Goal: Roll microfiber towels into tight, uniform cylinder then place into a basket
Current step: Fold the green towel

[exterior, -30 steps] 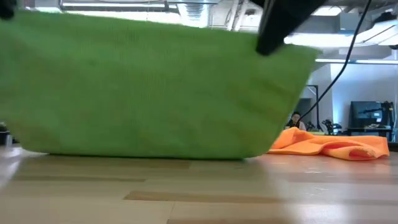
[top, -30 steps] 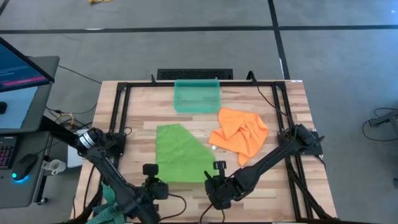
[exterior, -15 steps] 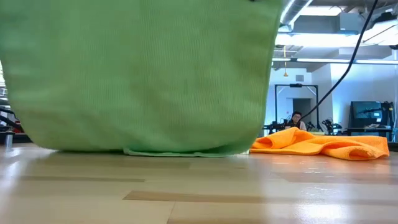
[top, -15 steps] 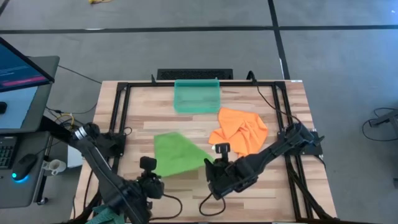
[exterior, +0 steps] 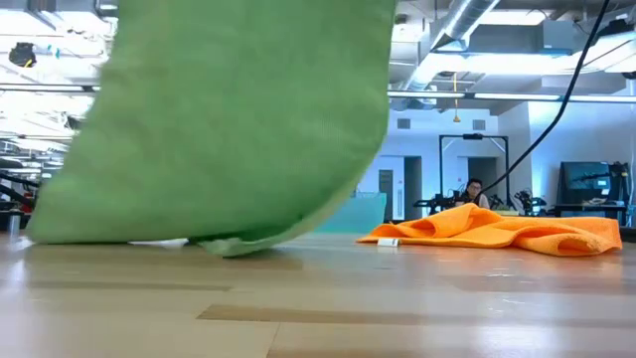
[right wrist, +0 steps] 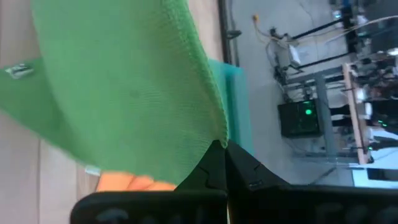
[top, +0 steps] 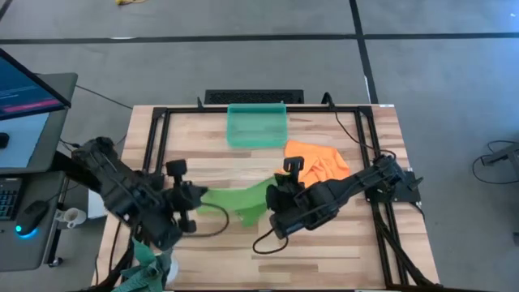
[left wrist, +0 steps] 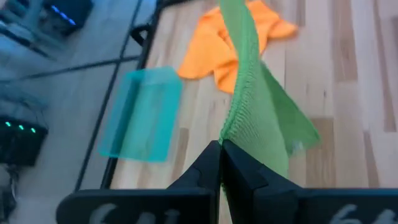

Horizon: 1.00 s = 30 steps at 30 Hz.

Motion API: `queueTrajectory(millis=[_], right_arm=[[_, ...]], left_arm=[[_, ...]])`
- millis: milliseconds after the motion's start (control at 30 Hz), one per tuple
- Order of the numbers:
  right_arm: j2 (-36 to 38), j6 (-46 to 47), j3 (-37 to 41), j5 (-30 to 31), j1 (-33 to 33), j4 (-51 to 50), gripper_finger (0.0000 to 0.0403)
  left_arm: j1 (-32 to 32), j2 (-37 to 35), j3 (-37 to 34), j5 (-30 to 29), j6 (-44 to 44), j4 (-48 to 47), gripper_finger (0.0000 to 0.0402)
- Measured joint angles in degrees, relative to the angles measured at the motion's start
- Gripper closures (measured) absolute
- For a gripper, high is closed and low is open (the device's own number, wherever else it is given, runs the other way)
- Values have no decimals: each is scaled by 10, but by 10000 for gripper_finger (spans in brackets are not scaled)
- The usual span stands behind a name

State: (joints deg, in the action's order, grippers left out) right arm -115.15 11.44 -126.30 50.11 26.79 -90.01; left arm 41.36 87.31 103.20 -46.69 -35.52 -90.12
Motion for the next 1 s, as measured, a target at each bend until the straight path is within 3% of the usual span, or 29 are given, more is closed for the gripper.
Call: queueTrajectory(millis=[100,167,500,667,833,1000], right_arm=[[-3,-13,1,-7,-12,0,393],[-2,-14,1,13,-23,0,394],[5,-37,1,144,-125,0,393],[11,-85,0,176,-178,50,398],[17,-163,-3,164,-217,154,397],[23,-216,-2,162,-214,211,399]], left_arm=[[-18,4,-1,29,59,1,401],[-30,3,0,18,92,1,401],[-143,-48,0,-124,211,1,401],[-222,-92,0,-169,243,3,401],[-282,-112,0,-153,290,36,401],[-298,-113,0,-122,298,39,401]])
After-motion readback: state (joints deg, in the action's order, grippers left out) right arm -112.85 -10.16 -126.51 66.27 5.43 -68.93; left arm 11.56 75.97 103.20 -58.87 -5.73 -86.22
